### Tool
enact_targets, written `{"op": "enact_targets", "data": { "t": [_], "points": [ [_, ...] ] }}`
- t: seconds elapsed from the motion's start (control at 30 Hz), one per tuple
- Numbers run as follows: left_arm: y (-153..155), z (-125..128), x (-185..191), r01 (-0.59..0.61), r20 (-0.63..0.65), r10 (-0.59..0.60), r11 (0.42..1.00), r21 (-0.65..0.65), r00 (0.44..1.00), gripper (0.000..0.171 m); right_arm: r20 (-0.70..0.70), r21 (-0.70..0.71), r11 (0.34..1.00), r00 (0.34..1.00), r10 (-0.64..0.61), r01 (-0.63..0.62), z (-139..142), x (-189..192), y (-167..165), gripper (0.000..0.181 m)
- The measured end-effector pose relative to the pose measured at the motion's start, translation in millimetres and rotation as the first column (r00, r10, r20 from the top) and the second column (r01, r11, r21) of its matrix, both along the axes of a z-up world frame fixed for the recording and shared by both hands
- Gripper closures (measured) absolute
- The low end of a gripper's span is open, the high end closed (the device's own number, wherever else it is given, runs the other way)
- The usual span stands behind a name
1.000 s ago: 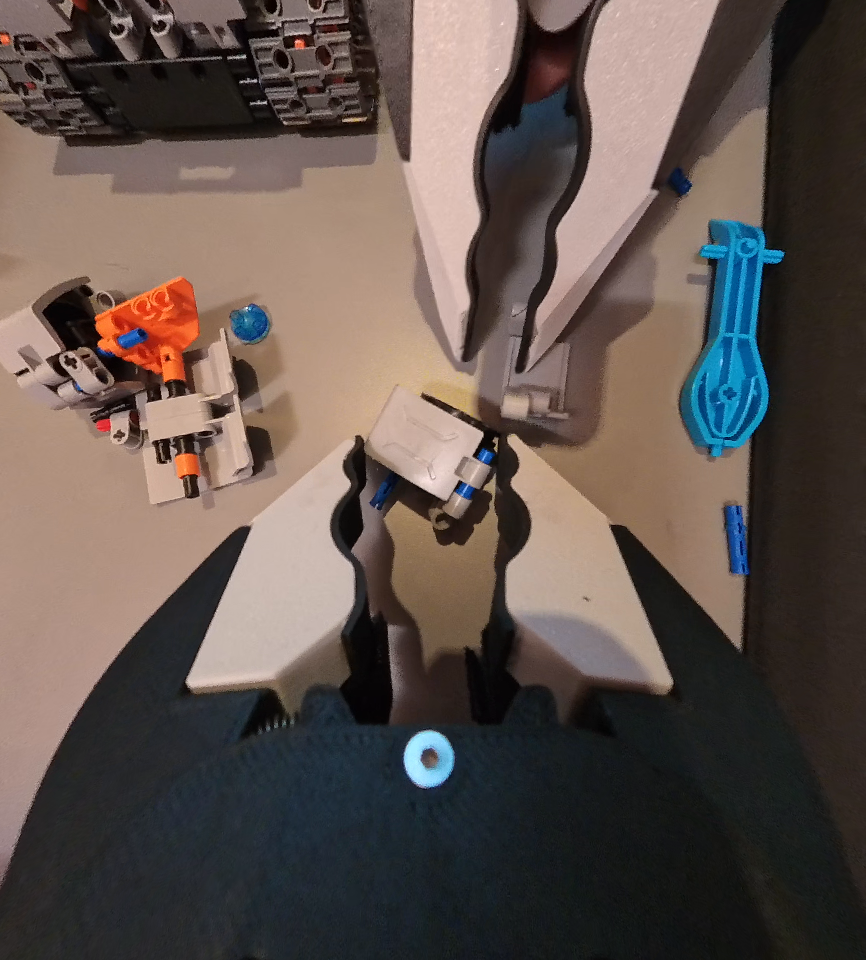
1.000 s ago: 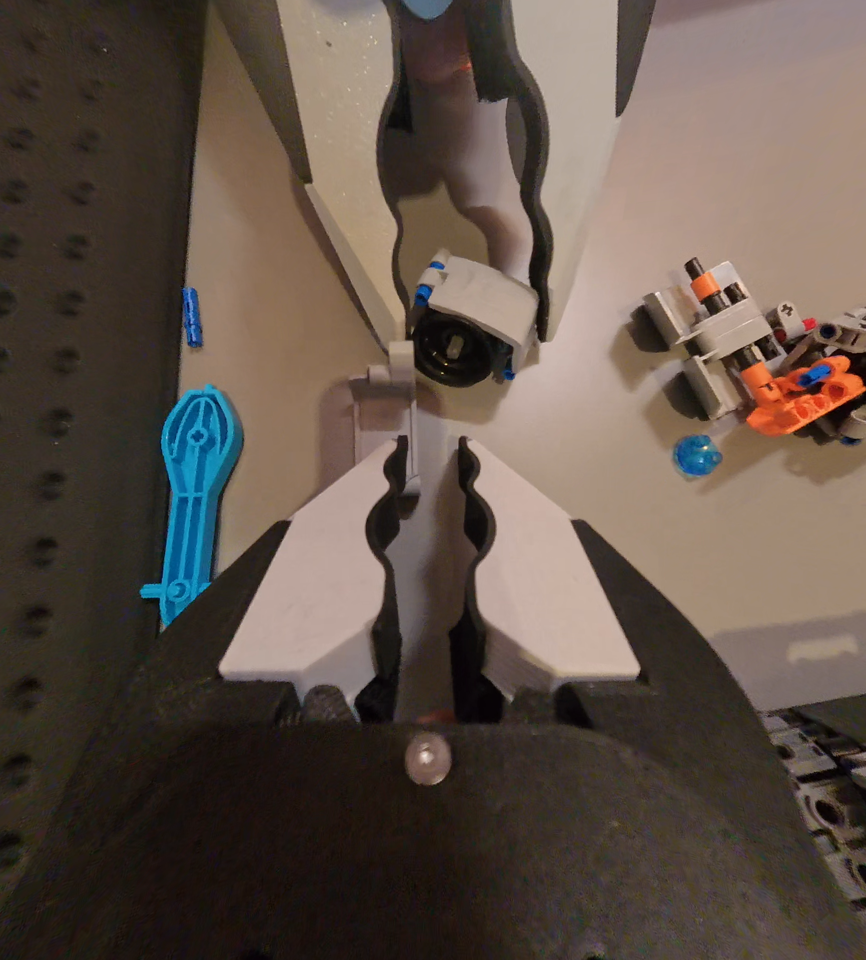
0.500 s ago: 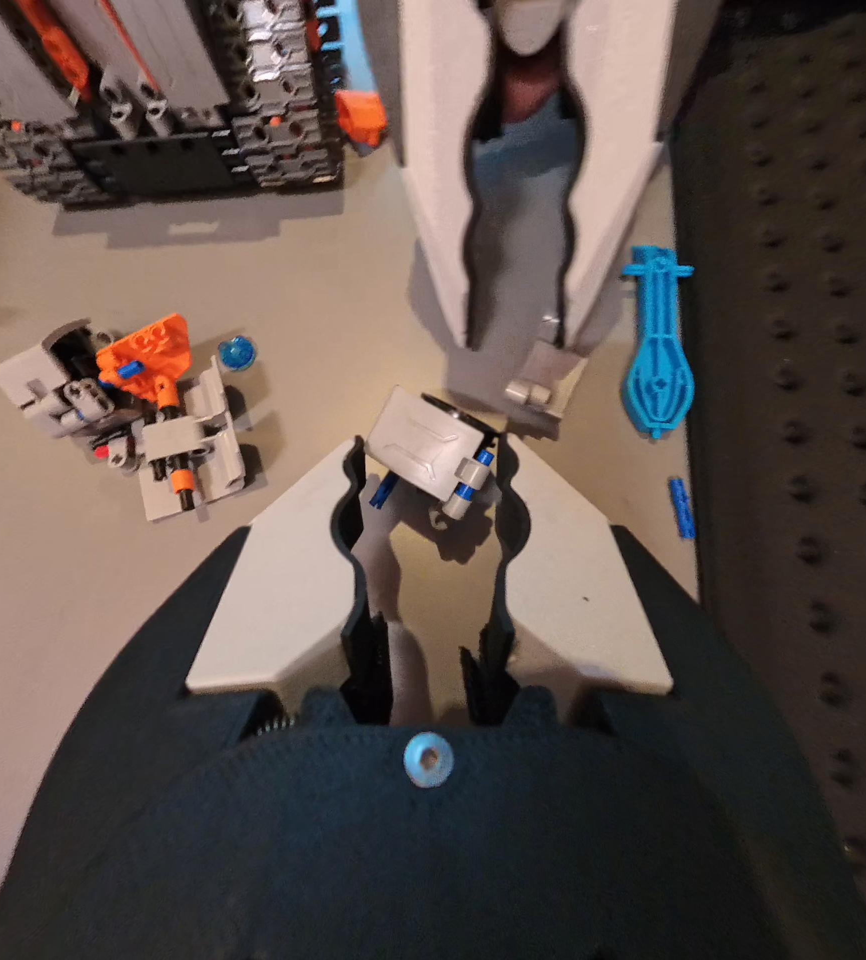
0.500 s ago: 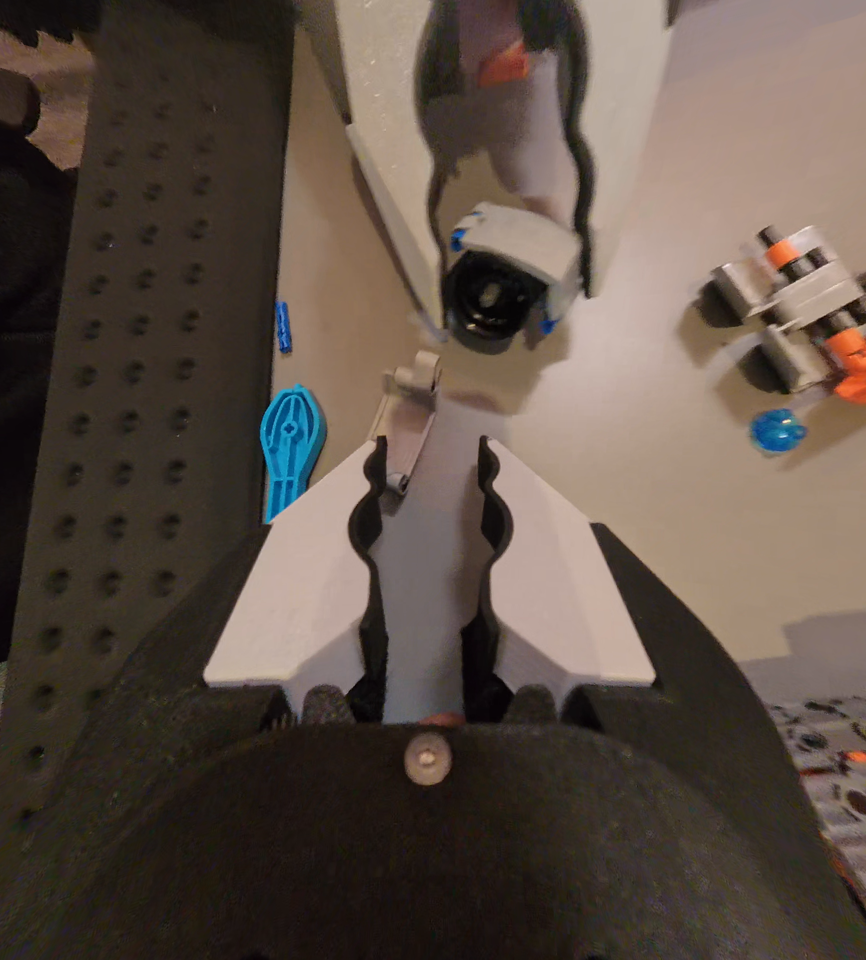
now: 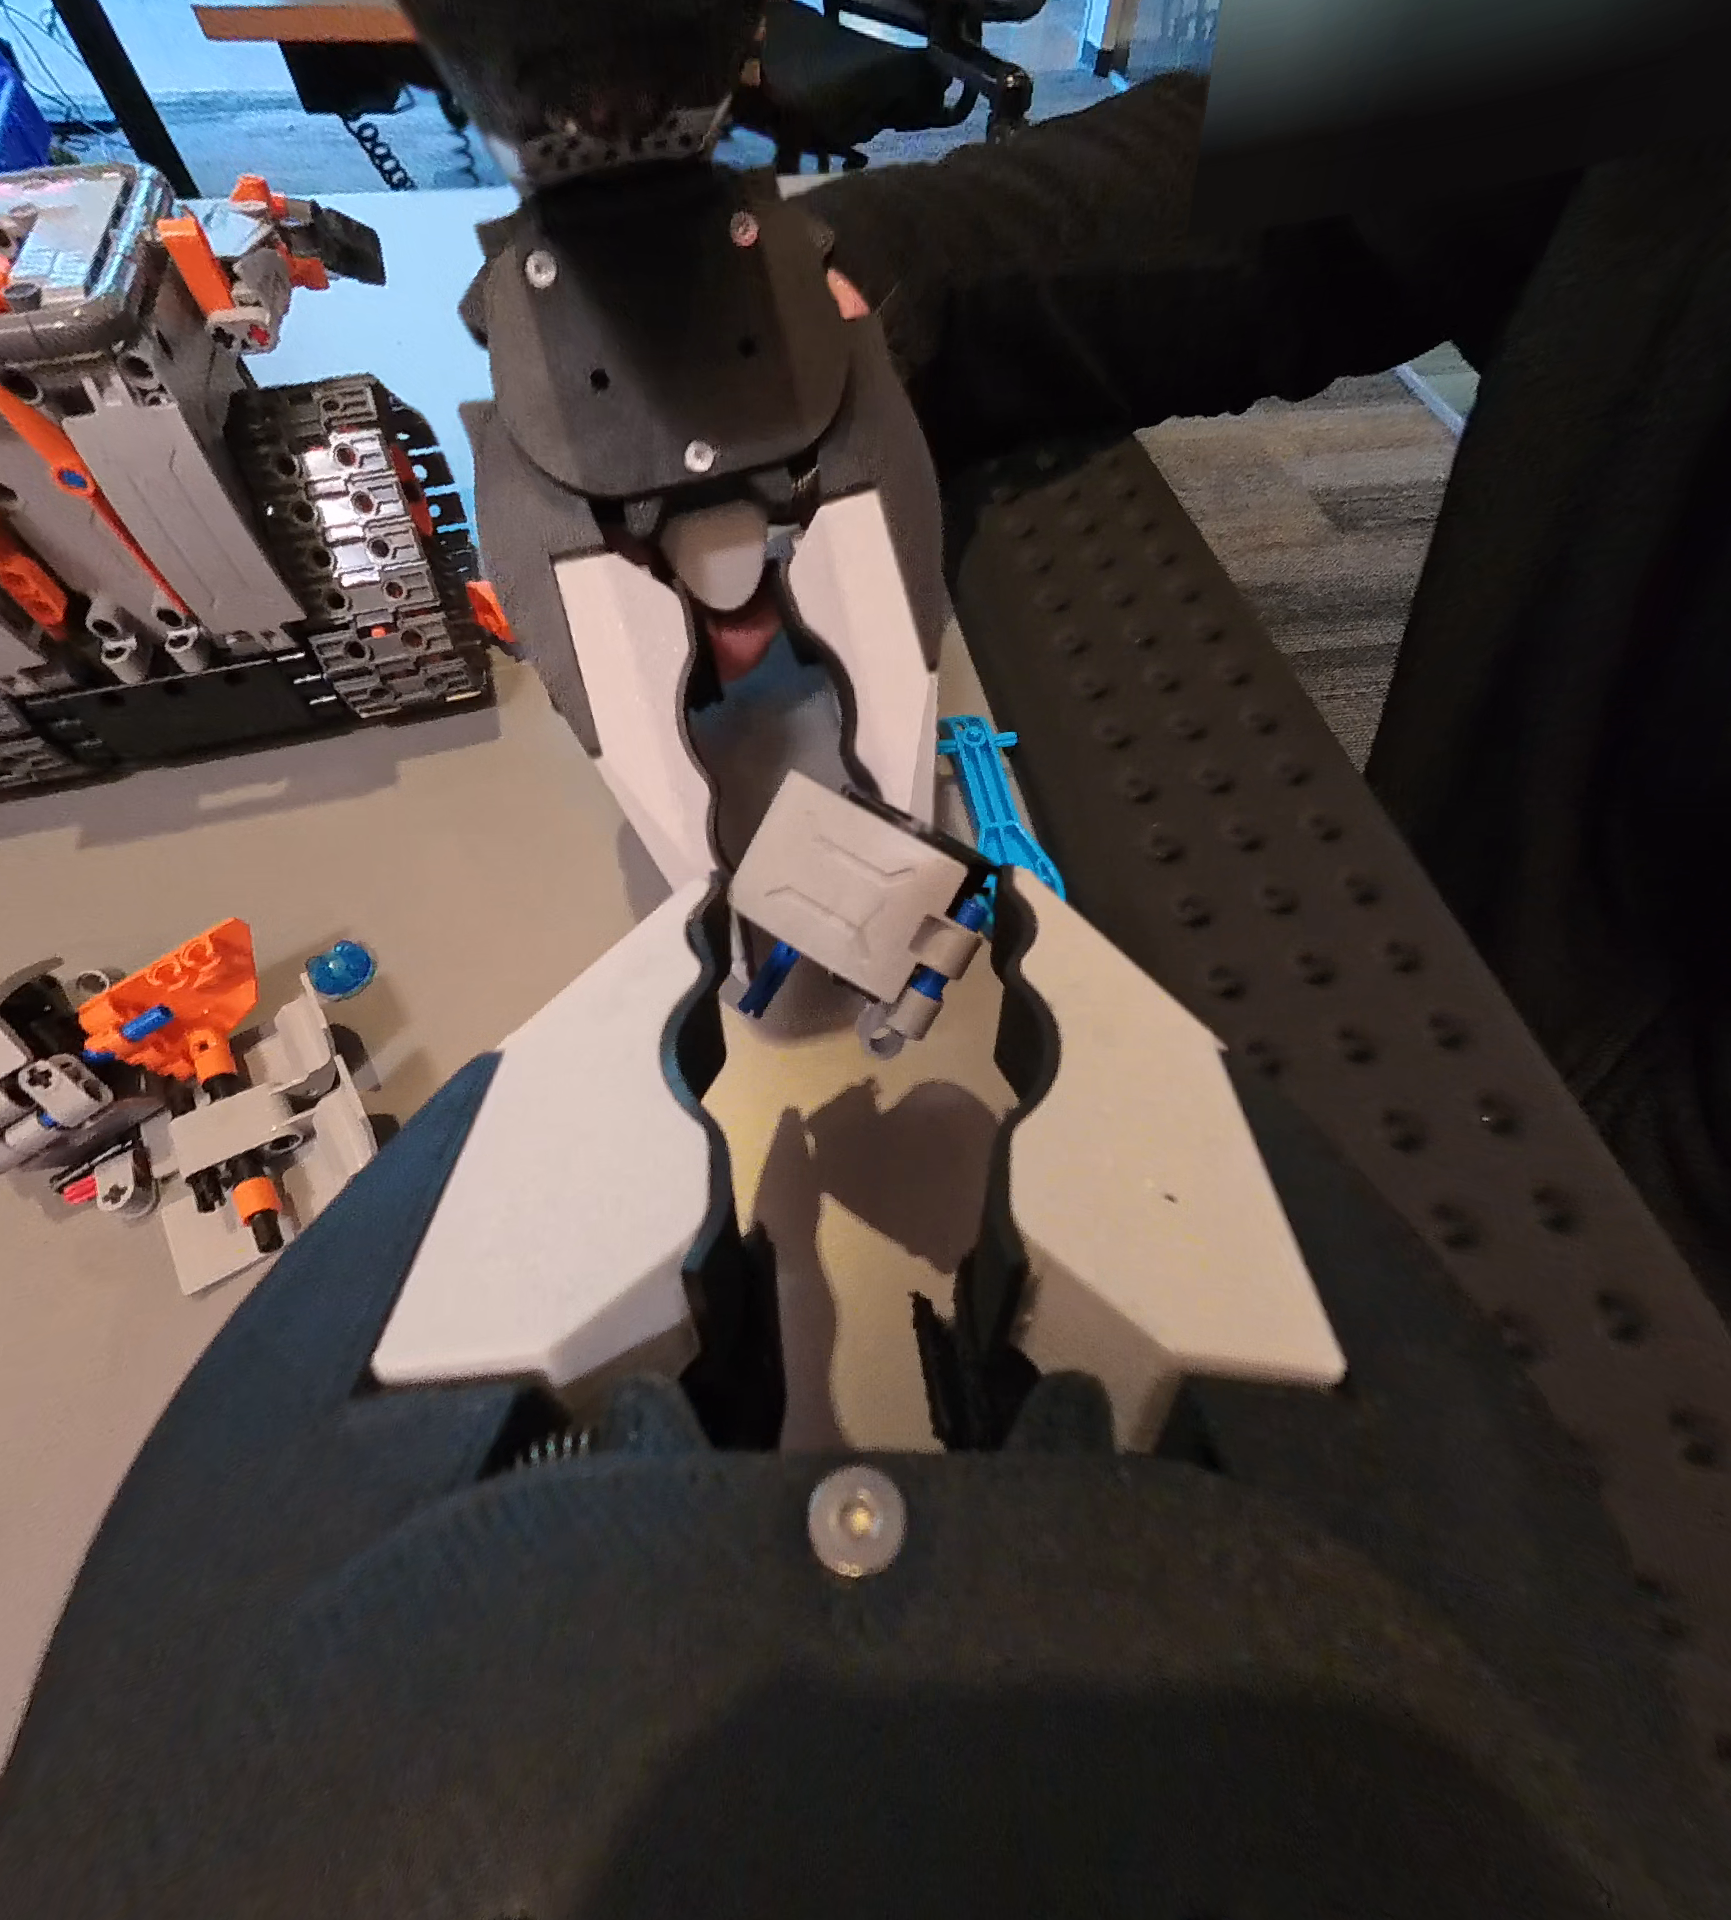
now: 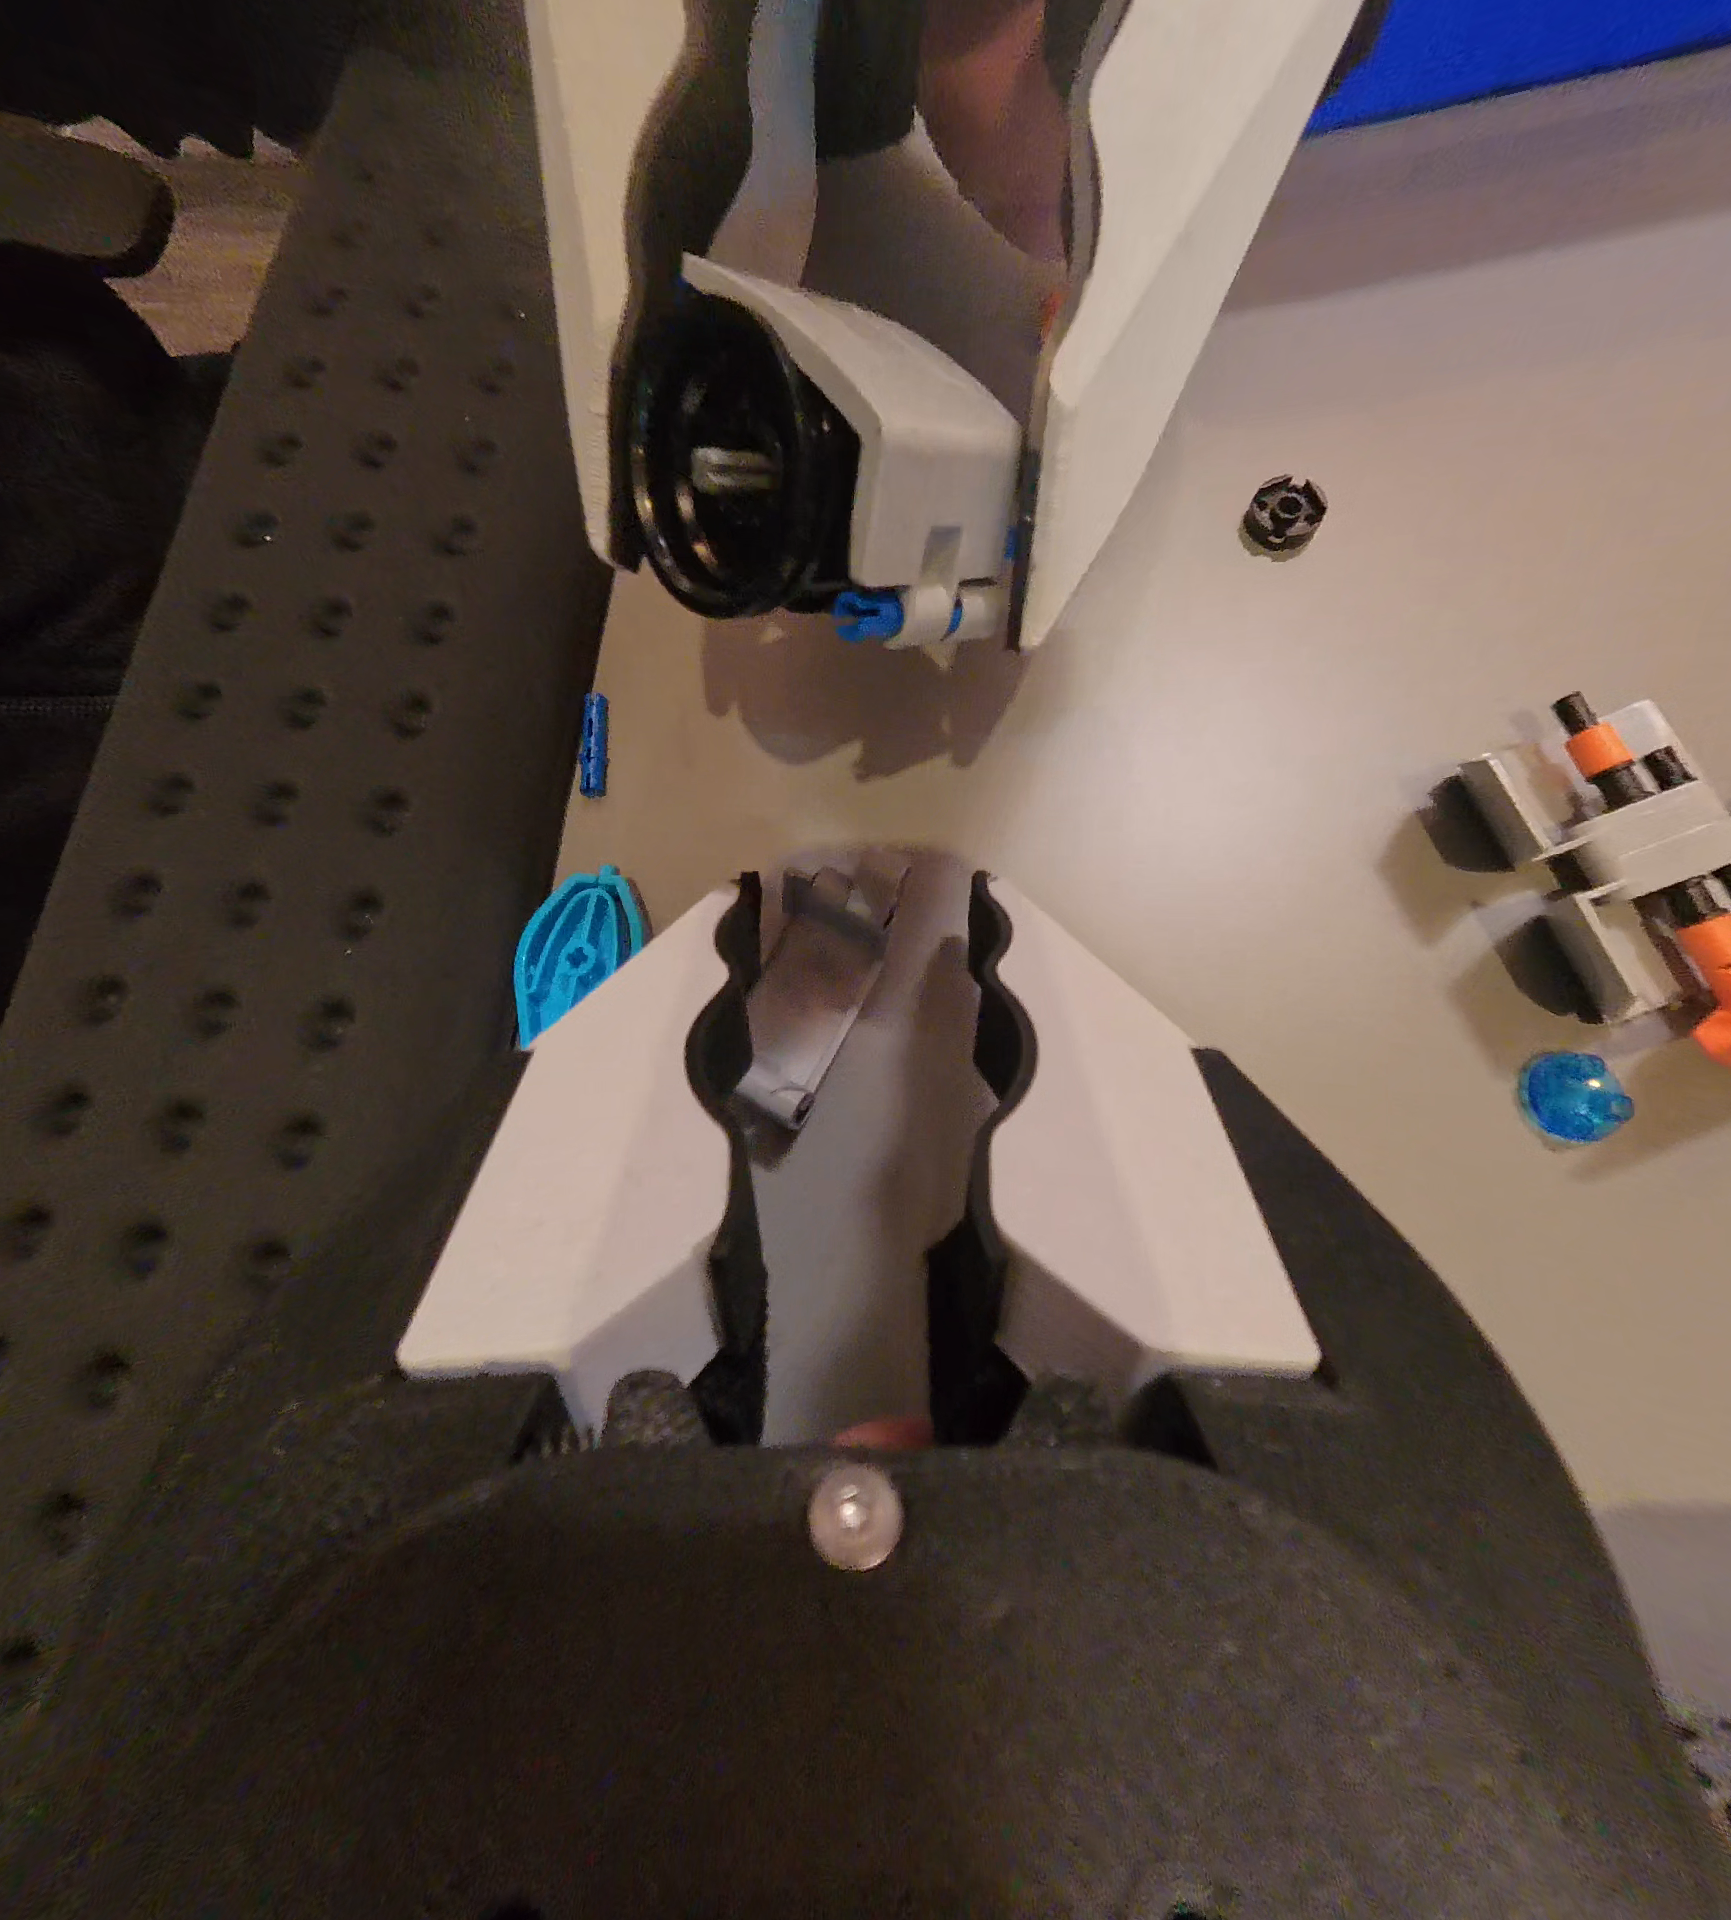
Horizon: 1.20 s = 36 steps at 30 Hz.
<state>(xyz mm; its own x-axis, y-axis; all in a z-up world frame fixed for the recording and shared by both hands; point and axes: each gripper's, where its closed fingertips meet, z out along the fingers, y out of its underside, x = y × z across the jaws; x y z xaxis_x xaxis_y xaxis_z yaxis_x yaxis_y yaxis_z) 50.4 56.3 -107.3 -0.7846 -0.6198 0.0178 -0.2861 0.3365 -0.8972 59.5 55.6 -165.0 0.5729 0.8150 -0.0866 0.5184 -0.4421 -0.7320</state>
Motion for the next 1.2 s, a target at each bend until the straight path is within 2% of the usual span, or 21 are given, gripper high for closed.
{"op": "enact_targets", "data": {
  "t": [0.13,0.3,0.43,0.53,0.67,0.9,1.1,1.2],
  "points": [
    [-2,-4,0,0.004,-0.01,-0.004,1.0,0.02,1.0,0.123,-0.011,-0.012,1.0,1.0,0.014,-0.014,-2,-2,-1,0.164],
    [1,-6,2,-0.015,-0.014,0.015,0.999,0.033,1.0,0.123,-0.007,-0.018,0.999,0.999,-0.05,0.049,-1,7,5,0.165],
    [17,-18,12,-0.109,-0.057,0.114,0.991,0.077,0.992,0.123,-0.043,0.005,0.991,0.99,-0.135,0.135,6,18,15,0.165],
    [27,-33,20,-0.188,-0.12,0.2,0.977,0.106,0.972,0.123,-0.034,-0.002,0.966,0.966,-0.258,0.258,2,33,25,0.166],
    [30,-45,24,-0.221,-0.174,0.243,0.966,0.136,0.954,0.123,-0.052,-0.053,0.937,0.936,-0.348,0.345,0,41,28,0.159],
    [11,-54,20,-0.153,-0.22,0.19,0.973,0.175,0.957,0.123,-0.083,-0.083,0.937,0.935,-0.345,0.338,2,40,25,0.161],
    [13,-65,26,-0.178,-0.237,0.227,0.961,0.211,0.945,0.123,-0.065,-0.108,0.947,0.948,-0.311,0.303,-3,33,19,0.16],
    [15,-65,31,-0.201,-0.225,0.25,0.955,0.219,0.942,0.123,-0.054,-0.122,0.944,0.947,-0.316,0.308,-5,34,16,0.152]
  ]
}}
